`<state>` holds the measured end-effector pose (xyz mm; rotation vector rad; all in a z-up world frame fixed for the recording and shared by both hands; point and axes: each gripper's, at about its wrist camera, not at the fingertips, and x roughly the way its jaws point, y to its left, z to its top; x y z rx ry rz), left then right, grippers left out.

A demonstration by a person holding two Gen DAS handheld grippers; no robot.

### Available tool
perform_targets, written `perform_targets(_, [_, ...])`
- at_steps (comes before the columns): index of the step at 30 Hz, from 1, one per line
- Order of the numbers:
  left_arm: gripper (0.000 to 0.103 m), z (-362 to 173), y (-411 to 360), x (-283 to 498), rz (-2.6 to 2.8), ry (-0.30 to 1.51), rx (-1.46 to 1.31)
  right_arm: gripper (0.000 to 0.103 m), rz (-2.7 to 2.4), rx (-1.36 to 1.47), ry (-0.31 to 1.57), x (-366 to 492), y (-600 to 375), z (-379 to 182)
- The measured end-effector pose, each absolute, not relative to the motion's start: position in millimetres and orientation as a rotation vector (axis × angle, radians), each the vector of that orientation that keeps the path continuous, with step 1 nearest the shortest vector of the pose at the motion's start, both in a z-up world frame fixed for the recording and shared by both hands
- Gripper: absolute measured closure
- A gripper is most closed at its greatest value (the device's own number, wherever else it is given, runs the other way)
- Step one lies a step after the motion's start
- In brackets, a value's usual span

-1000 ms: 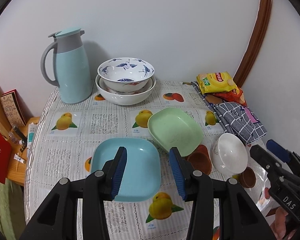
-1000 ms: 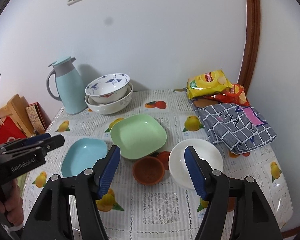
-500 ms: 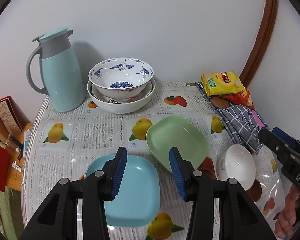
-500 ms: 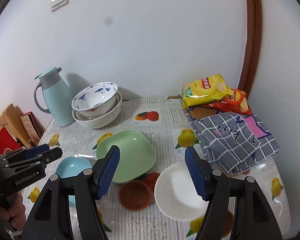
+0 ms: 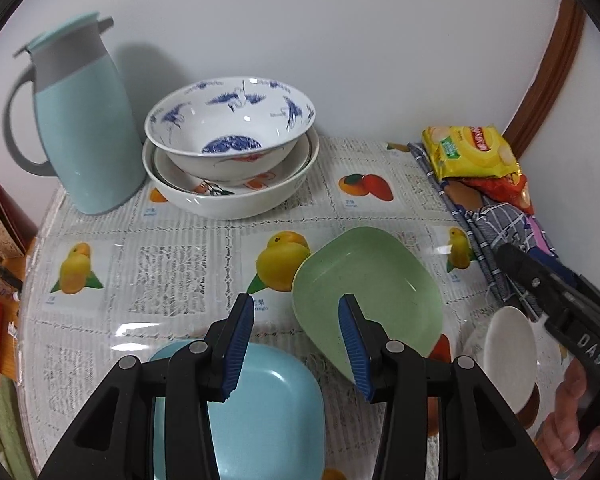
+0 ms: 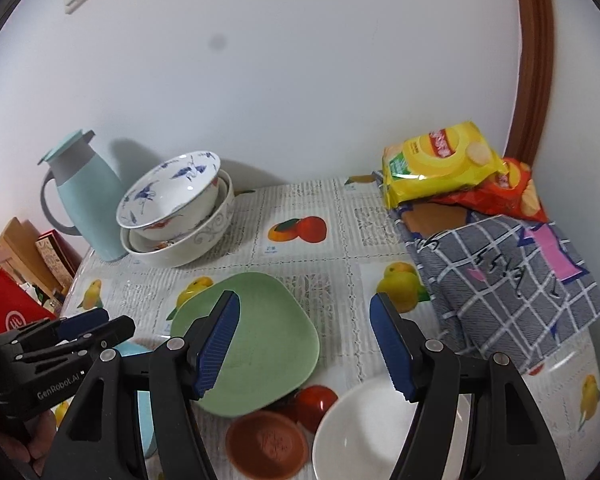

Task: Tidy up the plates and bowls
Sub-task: 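Move both grippers toward the rim of the green square plate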

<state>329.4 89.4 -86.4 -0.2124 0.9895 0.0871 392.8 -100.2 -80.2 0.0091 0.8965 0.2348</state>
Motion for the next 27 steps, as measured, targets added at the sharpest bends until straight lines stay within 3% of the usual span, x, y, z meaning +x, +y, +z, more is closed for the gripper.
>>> perform_targets(15, [0.061,-139,91,367,0.082,1.096,-0.220,0.043,0.186,-0.063,1.016,413,-91,-145])
perform_targets(27, [0.061,-144,102,370,0.077,1.117,-0.251,0.043,0.219,-0.121,1.002,432,-71,-129])
